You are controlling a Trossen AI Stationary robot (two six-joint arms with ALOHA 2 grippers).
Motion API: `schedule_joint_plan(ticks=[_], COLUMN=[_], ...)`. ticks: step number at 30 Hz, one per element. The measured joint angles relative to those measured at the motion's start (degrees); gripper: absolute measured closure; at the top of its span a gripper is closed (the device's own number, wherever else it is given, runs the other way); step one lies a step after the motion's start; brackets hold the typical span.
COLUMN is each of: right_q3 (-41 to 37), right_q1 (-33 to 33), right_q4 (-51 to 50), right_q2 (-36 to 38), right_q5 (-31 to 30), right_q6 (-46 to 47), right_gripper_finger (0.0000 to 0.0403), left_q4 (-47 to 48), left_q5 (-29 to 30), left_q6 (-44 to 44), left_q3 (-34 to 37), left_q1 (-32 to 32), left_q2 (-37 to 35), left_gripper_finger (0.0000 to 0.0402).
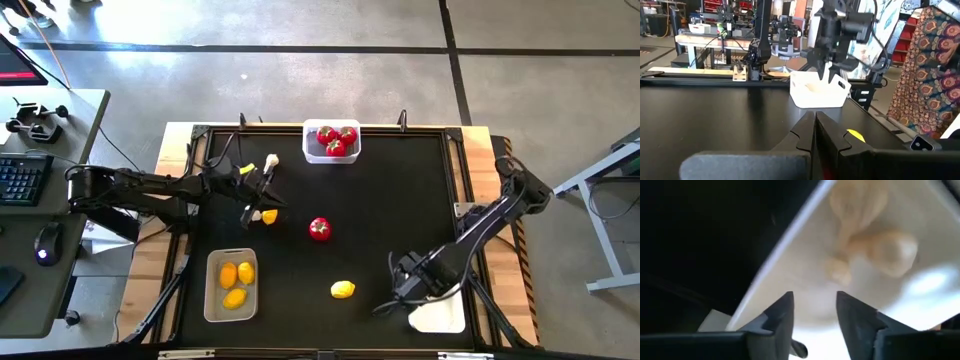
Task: Sort produce into baskets
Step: Put the white garlic into the white bin
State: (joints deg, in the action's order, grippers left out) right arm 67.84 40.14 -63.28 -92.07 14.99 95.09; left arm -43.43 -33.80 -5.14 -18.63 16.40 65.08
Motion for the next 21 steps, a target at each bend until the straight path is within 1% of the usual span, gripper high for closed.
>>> schedule_joint_plan(ticks=[4,7,8,9,13,16,18,21], right_q3=[1.42,1.46,1.48,1.48,1.48,1.48,1.48,1.47], right_q1=[-2.9,-6.02,-7.2,-8.39,-13.83,-17.89,-20.18,-22.57], right_q4=[-1.64,-1.49,-1.25,-0.74,3.47,9.74,14.48,21.23], right_q2=[1.17,1.87,2.08,2.13,2.13,2.13,2.13,2.13], right_q5=[-6.28,-11.69,-13.61,-15.54,-21.27,-25.35,-27.3,-30.01], right_q6=[-6.89,-15.92,-19.69,-23.44,-37.67,-47.73,-54.22,-62.44], right_gripper_finger=[0.0327,0.0382,0.0392,0.0395,0.0384,0.0394,0.04,0.0399], left_q4=[1.68,3.74,5.33,7.39,18.36,28.44,36.76,50.06], left_q5=[-0.02,-0.02,-0.07,-0.05,-0.04,-0.04,-0.02,0.05], left_q6=[1.35,2.83,3.19,3.31,5.53,8.14,9.68,11.82], left_q3=[-0.02,-0.1,-0.53,-1.19,-5.08,-8.62,-11.16,-15.03], left_q1=[0.0,0.0,0.0,0.0,0.0,0.0,0.0,-0.07], left_q2=[0.0,-0.24,-0.38,-0.51,-1.1,-1.4,-1.4,-1.4], left_gripper_finger=[0.0401,0.0401,0.0401,0.0401,0.0401,0.0401,0.0401,0.0401])
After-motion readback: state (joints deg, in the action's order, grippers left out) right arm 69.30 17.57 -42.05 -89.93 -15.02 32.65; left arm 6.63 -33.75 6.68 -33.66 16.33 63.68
